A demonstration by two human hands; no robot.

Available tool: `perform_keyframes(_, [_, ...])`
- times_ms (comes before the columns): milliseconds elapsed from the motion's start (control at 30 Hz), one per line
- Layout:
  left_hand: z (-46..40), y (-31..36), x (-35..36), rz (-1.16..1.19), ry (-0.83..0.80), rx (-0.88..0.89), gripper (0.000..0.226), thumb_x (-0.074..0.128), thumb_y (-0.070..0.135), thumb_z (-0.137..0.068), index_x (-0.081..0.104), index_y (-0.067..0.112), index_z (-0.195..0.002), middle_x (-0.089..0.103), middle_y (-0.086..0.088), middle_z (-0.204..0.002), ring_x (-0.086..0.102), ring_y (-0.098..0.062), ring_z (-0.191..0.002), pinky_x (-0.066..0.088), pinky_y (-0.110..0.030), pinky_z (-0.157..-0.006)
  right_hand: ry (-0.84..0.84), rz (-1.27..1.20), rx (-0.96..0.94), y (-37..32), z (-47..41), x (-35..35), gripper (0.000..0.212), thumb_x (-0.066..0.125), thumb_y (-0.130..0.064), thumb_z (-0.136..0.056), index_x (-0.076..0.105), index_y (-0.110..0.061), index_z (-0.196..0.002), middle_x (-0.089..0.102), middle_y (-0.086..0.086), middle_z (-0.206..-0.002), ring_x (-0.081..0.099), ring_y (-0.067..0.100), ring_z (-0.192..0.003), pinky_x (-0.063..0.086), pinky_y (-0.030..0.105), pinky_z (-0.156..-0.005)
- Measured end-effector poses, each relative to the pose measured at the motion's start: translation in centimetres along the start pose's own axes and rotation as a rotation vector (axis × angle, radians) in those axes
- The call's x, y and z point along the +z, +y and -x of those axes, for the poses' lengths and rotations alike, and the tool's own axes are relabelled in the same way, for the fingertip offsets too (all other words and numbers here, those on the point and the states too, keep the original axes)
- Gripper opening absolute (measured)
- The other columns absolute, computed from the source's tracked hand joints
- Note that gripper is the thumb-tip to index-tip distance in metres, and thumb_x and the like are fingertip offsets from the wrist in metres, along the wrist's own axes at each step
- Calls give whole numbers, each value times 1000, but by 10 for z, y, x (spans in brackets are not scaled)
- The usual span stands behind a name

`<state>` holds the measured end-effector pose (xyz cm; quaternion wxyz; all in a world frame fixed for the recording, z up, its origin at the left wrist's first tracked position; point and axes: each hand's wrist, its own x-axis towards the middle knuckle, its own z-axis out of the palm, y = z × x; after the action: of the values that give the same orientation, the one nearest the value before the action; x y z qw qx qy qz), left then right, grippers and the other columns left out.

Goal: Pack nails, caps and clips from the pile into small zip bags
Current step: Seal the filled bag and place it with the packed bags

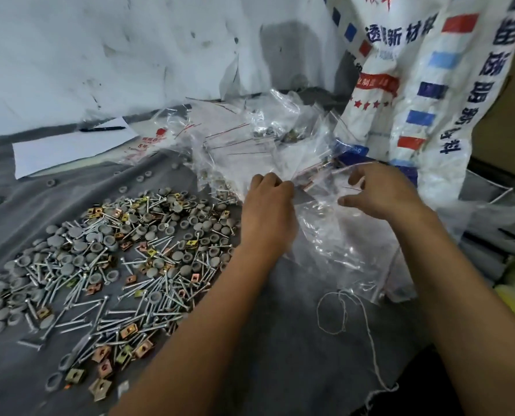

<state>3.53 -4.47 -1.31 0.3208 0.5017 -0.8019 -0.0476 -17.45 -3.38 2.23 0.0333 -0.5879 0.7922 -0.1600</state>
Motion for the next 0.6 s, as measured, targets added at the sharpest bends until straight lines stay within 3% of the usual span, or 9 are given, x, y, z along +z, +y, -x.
perform_keyframes(67, [5, 18, 7, 159, -64, -25, 19, 67, 12, -92, 73, 11, -110, 65, -9, -106, 58, -27, -102, 47, -37, -86, -83, 114, 33, 8, 5, 0, 67, 88, -51, -73, 66, -13, -123, 66, 9, -129, 63, 31, -113, 52, 40, -93])
perform_keyframes(100, [7, 27, 11, 209, -126, -32, 20, 70, 17, -92, 71, 10, -111, 67, -10, -106, 61, -28, -100, 46, -36, -86, -115, 122, 49, 11, 8, 2, 67, 88, -51, -72, 67, -12, -121, 66, 10, -127, 62, 31, -113, 53, 41, -93])
perform_keyframes(200, [14, 45, 26, 196, -259, -64, 36, 79, 23, -86, 66, 8, -115, 70, -14, -106, 65, -33, -101, 49, -37, -83, -35, -50, 68, 15, 15, 11, 41, 92, -34, -71, 71, -13, -99, 70, 10, -107, 67, 29, -90, 60, 46, -77])
perform_keyframes(300, [17, 49, 36, 274, -191, -172, 34, 81, 17, -82, 67, 11, -113, 71, -11, -111, 66, -32, -103, 48, -32, -81, 95, -202, 17, 21, 16, 12, 25, 88, -23, -76, 64, -18, -79, 69, 7, -86, 65, 22, -67, 55, 33, -51])
perform_keyframes(367, [17, 46, 36, 402, -135, -296, 30, 82, 16, -81, 66, 18, -106, 71, -4, -106, 67, -25, -97, 44, -27, -76, 152, -227, -38, 25, 17, 8, 26, 87, -26, -79, 62, -20, -83, 67, 2, -82, 63, 21, -71, 49, 30, -59])
perform_keyframes(467, [15, 43, 29, 509, -84, -390, 23, 82, 15, -81, 63, 19, -94, 68, 4, -85, 67, -18, -81, 52, -33, -72, 225, -256, -90, 27, 17, 2, 25, 83, -29, -83, 63, -17, -92, 62, -1, -77, 60, 23, -76, 43, 32, -67])
perform_keyframes(600, [12, 38, 14, 553, -35, -390, 22, 77, 11, -87, 62, 19, -73, 71, 6, -69, 71, -11, -67, 54, -28, -64, 320, -229, -202, 21, 17, 0, 28, 73, -32, -93, 61, -16, -73, 57, -3, -68, 55, 24, -72, 29, 31, -64])
